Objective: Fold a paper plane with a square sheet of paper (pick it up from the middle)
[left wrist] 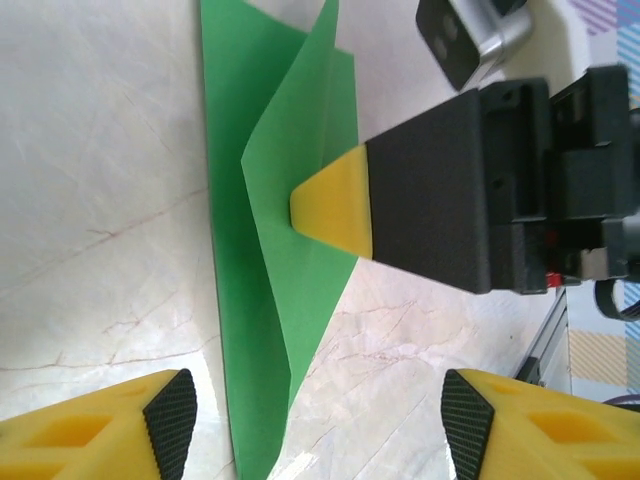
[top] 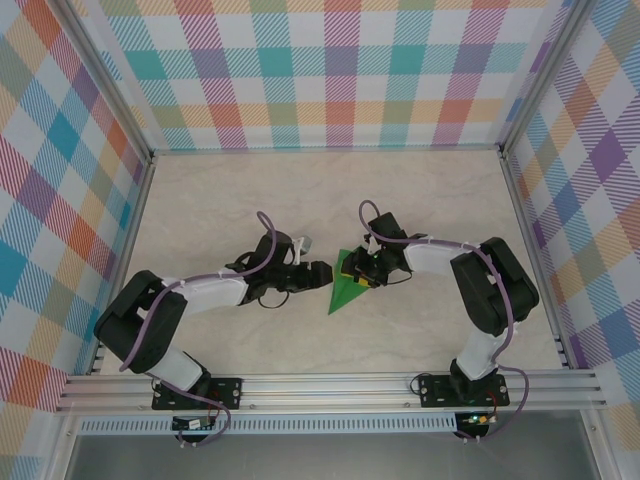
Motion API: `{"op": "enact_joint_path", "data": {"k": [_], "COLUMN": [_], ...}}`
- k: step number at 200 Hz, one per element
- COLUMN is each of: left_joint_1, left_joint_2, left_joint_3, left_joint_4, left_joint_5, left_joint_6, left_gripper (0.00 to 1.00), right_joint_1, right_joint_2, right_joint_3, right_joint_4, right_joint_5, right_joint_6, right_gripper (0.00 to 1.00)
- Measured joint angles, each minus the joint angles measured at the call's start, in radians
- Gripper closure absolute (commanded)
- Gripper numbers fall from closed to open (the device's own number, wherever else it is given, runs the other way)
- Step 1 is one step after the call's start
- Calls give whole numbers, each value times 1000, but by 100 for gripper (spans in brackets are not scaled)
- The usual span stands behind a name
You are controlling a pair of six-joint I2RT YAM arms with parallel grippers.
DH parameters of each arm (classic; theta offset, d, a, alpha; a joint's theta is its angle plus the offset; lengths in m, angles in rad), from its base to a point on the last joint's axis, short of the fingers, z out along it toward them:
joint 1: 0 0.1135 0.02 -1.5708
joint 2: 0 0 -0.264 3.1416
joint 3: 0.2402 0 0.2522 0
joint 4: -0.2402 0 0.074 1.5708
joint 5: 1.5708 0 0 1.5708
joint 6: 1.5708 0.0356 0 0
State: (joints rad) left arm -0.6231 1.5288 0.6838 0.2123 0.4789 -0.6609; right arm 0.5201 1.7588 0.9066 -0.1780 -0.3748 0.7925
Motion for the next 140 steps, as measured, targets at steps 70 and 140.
{"op": "enact_joint_path", "data": {"k": [70, 140], "left_joint_1": [4, -18], "left_joint_2": [48, 114], "left_joint_3": [-8, 0], "left_joint_4": [129, 156], "left_joint_5": [74, 130], "left_joint_6": [-95, -109], "left_gripper": [66, 78], "right_joint_1": [7, 18], "right_joint_2": [0, 4], "right_joint_3": [6, 19], "right_joint_4": [-10, -29], "right_joint_5": [21, 54], "right_joint_6": [11, 60], "right_gripper": [53, 52]}}
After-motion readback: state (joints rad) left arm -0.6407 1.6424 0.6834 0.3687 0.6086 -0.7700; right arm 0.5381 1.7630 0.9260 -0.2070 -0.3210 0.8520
